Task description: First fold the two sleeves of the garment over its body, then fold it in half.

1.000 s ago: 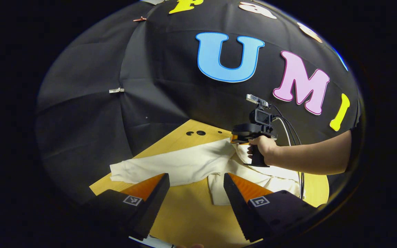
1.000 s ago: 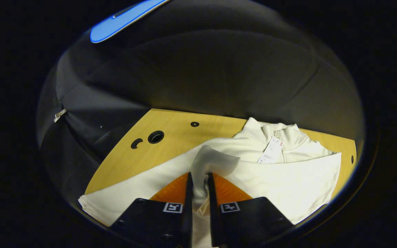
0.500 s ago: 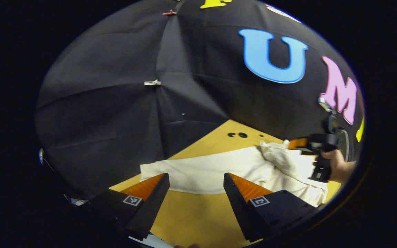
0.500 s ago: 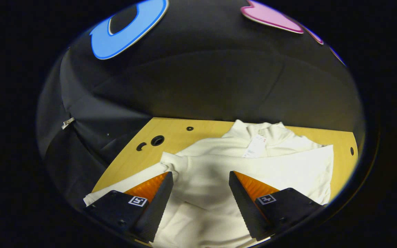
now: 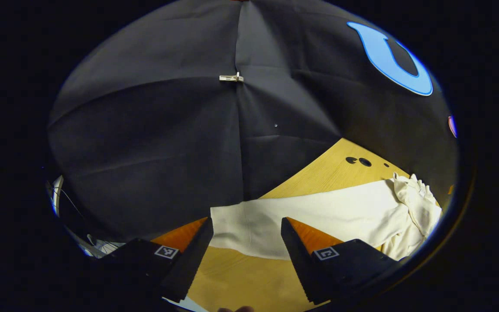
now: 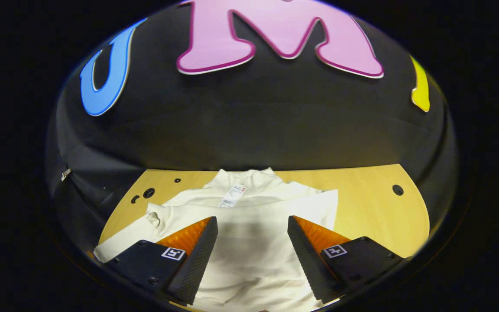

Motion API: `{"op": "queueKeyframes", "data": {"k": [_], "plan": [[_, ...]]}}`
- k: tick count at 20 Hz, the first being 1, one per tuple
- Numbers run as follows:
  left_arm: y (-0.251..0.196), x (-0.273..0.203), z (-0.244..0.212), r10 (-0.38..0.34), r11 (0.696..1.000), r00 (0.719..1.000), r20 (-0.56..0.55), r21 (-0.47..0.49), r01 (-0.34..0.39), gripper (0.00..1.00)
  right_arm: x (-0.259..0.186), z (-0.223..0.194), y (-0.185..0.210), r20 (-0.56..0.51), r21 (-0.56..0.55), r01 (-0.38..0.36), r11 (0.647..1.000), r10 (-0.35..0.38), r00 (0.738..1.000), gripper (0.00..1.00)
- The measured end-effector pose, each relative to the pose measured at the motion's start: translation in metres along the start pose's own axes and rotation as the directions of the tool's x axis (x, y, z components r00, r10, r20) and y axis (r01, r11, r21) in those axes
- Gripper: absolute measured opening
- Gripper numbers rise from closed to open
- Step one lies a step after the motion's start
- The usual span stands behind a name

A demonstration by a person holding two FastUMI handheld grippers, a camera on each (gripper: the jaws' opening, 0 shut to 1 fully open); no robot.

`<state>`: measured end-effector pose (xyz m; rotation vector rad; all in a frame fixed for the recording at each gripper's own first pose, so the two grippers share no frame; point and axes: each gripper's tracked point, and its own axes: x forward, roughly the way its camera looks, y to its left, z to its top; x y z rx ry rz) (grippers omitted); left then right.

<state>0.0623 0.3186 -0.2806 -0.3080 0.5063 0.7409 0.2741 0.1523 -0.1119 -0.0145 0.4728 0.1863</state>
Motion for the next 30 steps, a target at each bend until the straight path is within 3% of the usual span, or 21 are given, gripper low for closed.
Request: {"op": "queueKeyframes", "data": {"k": [4,6,8,9,11,13,16,17,19,21,30], "plan": [[0.0,0.029,-0.023,0.02,0.999,0.996,-0.084,-0.024,-0.022,0.97,-0.026,0.003,-0.045,0.019,0.049,0.063,0.997,-0.064,0.998,0.98],[-0.003,0.037,-0.046,0.026,1.0,0.988,-0.152,-0.006,-0.028,0.97,-0.044,-0.007,-0.056,-0.005,0.11,0.058,0.992,-0.058,0.998,0.98],[-0.003,0.037,-0.047,0.039,0.994,0.991,-0.13,0.102,-0.026,1.0,-0.057,-0.015,-0.066,-0.003,0.144,0.055,0.988,-0.055,0.998,0.99],[-0.005,0.035,-0.05,0.037,0.993,0.99,-0.134,0.113,-0.021,0.95,-0.063,-0.018,-0.073,0.0,0.135,0.066,0.989,-0.066,0.998,0.98],[-0.012,0.033,-0.042,0.024,0.998,0.99,-0.142,0.069,-0.014,0.96,-0.075,-0.021,-0.09,0.007,0.104,0.088,0.991,-0.089,0.996,0.98],[-0.023,0.035,-0.045,-0.01,0.995,0.988,-0.156,0.099,0.026,0.82,-0.083,-0.024,-0.103,0.005,0.091,0.104,0.99,-0.104,0.995,0.99],[-0.033,0.039,-0.044,0.009,0.983,0.988,-0.156,0.183,0.02,0.25,-0.093,-0.029,-0.117,-0.003,0.102,0.112,0.988,-0.112,0.994,0.98],[-0.036,0.041,-0.042,0.021,0.983,0.988,-0.154,0.184,0.007,0.19,-0.097,-0.031,-0.121,-0.001,0.097,0.116,0.989,-0.116,0.993,0.98],[-0.043,0.044,-0.04,0.024,0.996,0.989,-0.143,0.094,-0.011,0.19,-0.101,-0.034,-0.127,-0.003,0.077,0.119,0.99,-0.119,0.993,0.98],[-0.042,0.044,-0.039,0.025,1.0,0.988,-0.152,0.02,-0.022,0.09,-0.104,-0.036,-0.131,-0.002,0.057,0.119,0.991,-0.119,0.993,0.98],[-0.067,0.027,-0.006,-0.002,1.0,0.994,-0.108,0.005,0.003,0.06,-0.106,-0.043,-0.145,0.019,0.008,0.092,0.996,-0.092,0.996,0.99]]}}
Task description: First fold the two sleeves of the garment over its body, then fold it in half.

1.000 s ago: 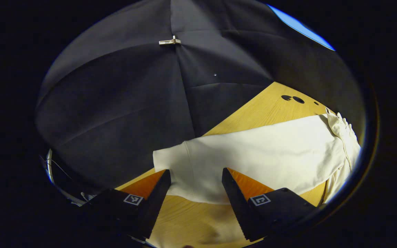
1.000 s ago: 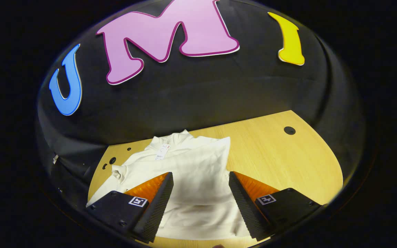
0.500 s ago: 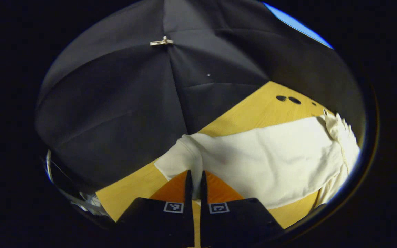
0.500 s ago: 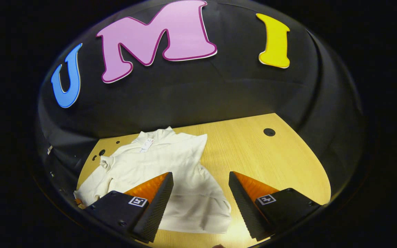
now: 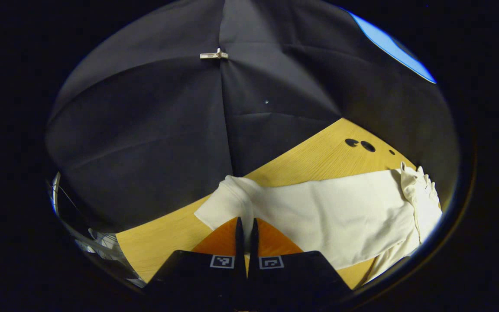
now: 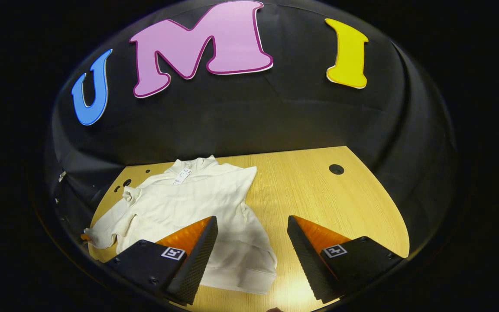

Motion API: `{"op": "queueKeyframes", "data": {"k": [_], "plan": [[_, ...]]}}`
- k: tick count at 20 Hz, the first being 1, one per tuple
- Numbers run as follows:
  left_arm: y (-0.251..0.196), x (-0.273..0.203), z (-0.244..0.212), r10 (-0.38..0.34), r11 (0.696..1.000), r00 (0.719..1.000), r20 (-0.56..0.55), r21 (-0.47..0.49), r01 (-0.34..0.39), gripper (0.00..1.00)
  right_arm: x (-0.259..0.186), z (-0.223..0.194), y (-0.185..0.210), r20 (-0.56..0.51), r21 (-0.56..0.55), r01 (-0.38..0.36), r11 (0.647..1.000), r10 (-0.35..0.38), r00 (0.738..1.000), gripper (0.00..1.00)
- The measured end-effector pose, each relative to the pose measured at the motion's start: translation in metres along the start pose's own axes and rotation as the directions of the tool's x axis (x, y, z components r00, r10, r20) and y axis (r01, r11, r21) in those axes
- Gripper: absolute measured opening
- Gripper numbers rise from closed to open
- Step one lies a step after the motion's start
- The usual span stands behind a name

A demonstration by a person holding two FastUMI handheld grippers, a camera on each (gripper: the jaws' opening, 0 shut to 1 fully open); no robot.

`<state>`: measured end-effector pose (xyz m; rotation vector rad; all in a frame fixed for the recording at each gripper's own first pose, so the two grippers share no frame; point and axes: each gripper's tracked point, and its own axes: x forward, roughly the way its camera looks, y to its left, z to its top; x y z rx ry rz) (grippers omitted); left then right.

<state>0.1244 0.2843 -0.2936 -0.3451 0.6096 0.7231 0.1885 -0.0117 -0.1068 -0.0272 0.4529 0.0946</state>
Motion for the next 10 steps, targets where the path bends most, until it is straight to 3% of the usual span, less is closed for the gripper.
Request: {"op": "queueKeyframes", "data": {"k": [5,10], "plan": [[-0.063,-0.022,0.057,-0.083,0.996,0.991,0.107,-0.002,0.084,0.06,0.001,-0.009,-0.012,0.004,-0.027,-0.009,1.0,0.009,1.0,0.99],[-0.159,-0.046,0.089,-0.22,0.975,0.962,0.161,0.073,0.21,0.06,0.001,-0.022,-0.036,0.008,0.001,0.014,1.0,-0.014,1.0,0.99]]}}
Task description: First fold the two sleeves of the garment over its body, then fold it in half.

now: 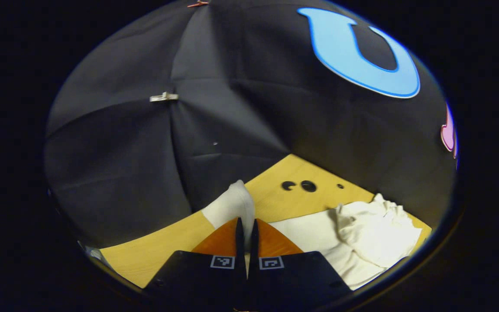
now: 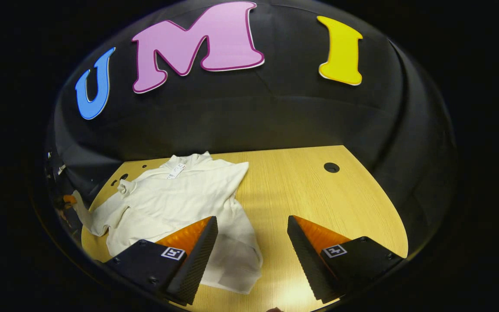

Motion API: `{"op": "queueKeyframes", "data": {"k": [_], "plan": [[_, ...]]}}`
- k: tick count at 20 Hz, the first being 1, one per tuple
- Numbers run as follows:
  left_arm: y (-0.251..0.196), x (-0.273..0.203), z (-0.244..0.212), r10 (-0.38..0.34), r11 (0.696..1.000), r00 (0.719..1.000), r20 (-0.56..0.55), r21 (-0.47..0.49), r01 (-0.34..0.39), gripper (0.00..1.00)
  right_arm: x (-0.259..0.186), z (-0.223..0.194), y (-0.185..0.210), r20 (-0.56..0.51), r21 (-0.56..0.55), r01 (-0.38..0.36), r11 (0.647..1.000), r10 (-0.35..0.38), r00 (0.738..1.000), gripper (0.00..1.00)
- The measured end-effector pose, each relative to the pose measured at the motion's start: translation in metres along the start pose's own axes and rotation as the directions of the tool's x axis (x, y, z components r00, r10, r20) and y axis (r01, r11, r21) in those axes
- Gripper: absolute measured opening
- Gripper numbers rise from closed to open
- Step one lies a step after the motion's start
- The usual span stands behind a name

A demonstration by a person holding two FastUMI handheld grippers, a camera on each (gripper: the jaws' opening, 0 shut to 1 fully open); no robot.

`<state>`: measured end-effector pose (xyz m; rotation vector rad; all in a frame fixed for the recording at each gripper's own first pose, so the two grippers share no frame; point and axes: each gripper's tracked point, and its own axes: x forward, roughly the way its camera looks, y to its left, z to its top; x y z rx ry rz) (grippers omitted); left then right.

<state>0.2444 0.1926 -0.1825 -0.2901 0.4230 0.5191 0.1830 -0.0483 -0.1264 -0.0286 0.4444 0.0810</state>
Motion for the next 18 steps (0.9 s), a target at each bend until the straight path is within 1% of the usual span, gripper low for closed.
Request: {"op": "queueKeyframes", "data": {"k": [3,5,7,9,11,13,16,18], "plan": [[-0.065,-0.001,0.011,-0.092,0.994,0.996,0.017,0.059,0.09,0.06,-0.003,-0.005,-0.019,0.002,0.024,0.03,0.999,-0.03,1.0,0.99],[-0.111,-0.003,0.016,-0.156,0.984,0.988,0.023,0.094,0.153,0.06,-0.002,-0.012,-0.032,-0.004,0.043,0.051,0.998,-0.051,0.999,0.99],[-0.16,-0.003,0.019,-0.214,0.968,0.976,0.028,0.139,0.208,0.06,-0.002,-0.018,-0.043,-0.012,0.067,0.069,0.995,-0.068,0.998,0.99],[-0.206,-0.005,0.017,-0.268,0.945,0.963,0.023,0.198,0.259,0.06,-0.003,-0.025,-0.054,-0.023,0.091,0.094,0.991,-0.092,0.996,0.99],[-0.257,-0.013,0.01,-0.338,0.912,0.941,0.013,0.249,0.325,0.06,-0.005,-0.031,-0.059,-0.03,0.134,0.101,0.986,-0.098,0.995,0.99],[-0.308,-0.023,-0.004,-0.414,0.87,0.91,-0.001,0.293,0.397,0.06,-0.006,-0.039,-0.069,-0.041,0.149,0.121,0.981,-0.116,0.992,0.99],[-0.378,-0.048,-0.041,-0.512,0.795,0.857,-0.056,0.346,0.498,0.06,-0.009,-0.046,-0.08,-0.048,0.169,0.141,0.975,-0.135,0.99,0.99],[-0.413,-0.067,-0.067,-0.565,0.744,0.819,-0.097,0.368,0.558,0.06,-0.013,-0.054,-0.086,-0.059,0.175,0.152,0.973,-0.143,0.988,0.99]]}}
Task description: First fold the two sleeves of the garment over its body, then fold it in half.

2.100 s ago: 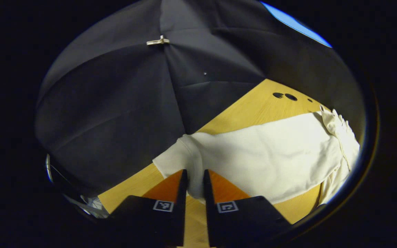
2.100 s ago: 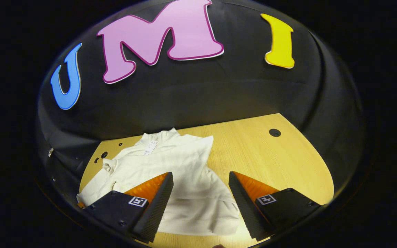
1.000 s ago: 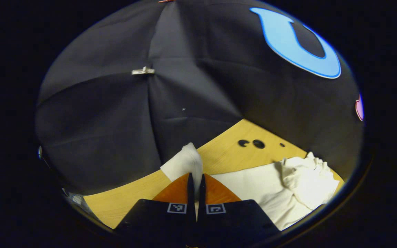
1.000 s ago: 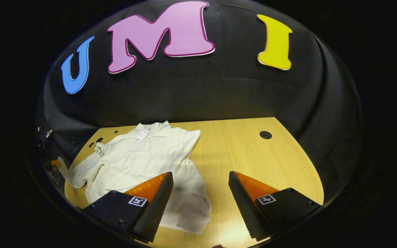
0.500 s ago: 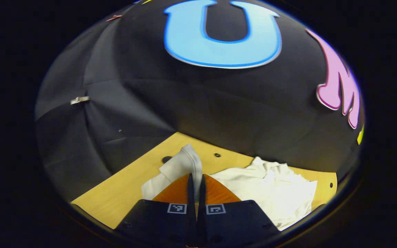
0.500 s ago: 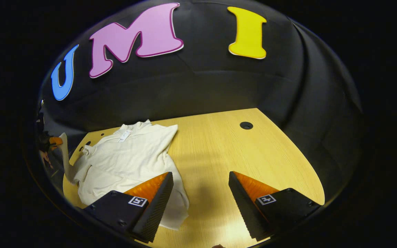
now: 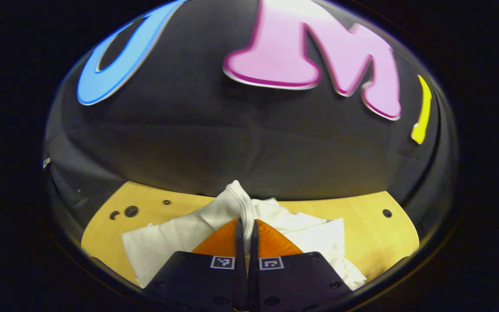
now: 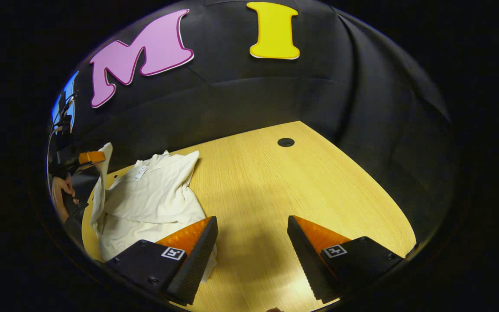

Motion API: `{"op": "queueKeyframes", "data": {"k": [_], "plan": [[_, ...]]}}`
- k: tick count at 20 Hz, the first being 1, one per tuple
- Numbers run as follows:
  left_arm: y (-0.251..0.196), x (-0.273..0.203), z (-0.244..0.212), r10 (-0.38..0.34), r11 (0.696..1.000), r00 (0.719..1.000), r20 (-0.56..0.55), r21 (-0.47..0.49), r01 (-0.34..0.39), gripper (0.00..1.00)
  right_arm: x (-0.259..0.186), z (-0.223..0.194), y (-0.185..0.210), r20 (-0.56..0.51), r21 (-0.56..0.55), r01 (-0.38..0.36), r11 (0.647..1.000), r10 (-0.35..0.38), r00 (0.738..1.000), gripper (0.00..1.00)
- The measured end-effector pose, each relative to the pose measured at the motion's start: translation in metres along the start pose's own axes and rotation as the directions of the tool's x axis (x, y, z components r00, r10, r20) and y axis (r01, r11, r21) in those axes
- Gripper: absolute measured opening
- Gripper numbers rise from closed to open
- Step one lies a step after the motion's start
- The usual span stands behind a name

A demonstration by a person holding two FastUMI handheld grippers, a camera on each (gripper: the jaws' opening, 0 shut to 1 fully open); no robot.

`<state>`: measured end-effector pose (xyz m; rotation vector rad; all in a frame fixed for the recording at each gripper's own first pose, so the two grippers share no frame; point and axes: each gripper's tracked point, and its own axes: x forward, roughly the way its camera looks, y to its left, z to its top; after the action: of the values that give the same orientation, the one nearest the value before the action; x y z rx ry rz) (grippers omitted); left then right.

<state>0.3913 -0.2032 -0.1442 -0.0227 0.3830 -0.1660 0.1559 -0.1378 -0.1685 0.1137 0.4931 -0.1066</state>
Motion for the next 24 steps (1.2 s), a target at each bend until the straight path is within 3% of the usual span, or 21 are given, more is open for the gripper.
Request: {"op": "queueKeyframes", "data": {"k": [4,7,11,13,14,16,21,24], "plan": [[-0.076,0.018,-0.025,-0.126,0.991,0.991,-0.044,0.047,0.128,0.06,-0.002,-0.01,-0.012,-0.015,0.026,0.017,1.0,-0.016,1.0,0.99],[-0.1,0.029,-0.052,-0.137,0.989,0.985,-0.11,0.038,0.142,0.06,-0.005,-0.014,-0.012,-0.014,0.024,0.016,1.0,-0.016,1.0,0.99],[-0.126,0.018,-0.058,-0.245,0.968,0.962,-0.124,-0.085,0.235,0.17,-0.006,-0.021,-0.008,-0.029,-0.014,-0.003,1.0,0.002,1.0,0.99],[-0.121,0.011,-0.053,-0.259,0.963,0.96,-0.107,-0.099,0.249,0.54,-0.005,-0.024,-0.002,-0.041,-0.015,-0.021,1.0,0.02,0.999,0.99],[-0.113,0.007,-0.051,-0.255,0.965,0.961,-0.107,-0.093,0.246,0.73,-0.005,-0.025,0.002,-0.046,-0.011,-0.031,0.999,0.031,0.998,0.99],[-0.089,-0.009,-0.053,-0.222,0.973,0.969,-0.106,-0.086,0.213,0.95,-0.003,-0.027,0.016,-0.054,-0.004,-0.06,0.998,0.059,0.997,0.99],[0.004,-0.065,-0.074,-0.074,0.993,0.99,-0.121,-0.105,0.062,0.97,0.002,-0.035,0.053,-0.087,0.003,-0.136,0.991,0.136,0.987,0.99],[0.067,-0.102,-0.103,0.035,0.993,0.986,-0.162,-0.108,-0.053,0.97,0.006,-0.044,0.077,-0.116,-0.004,-0.18,0.984,0.179,0.977,0.99]]}}
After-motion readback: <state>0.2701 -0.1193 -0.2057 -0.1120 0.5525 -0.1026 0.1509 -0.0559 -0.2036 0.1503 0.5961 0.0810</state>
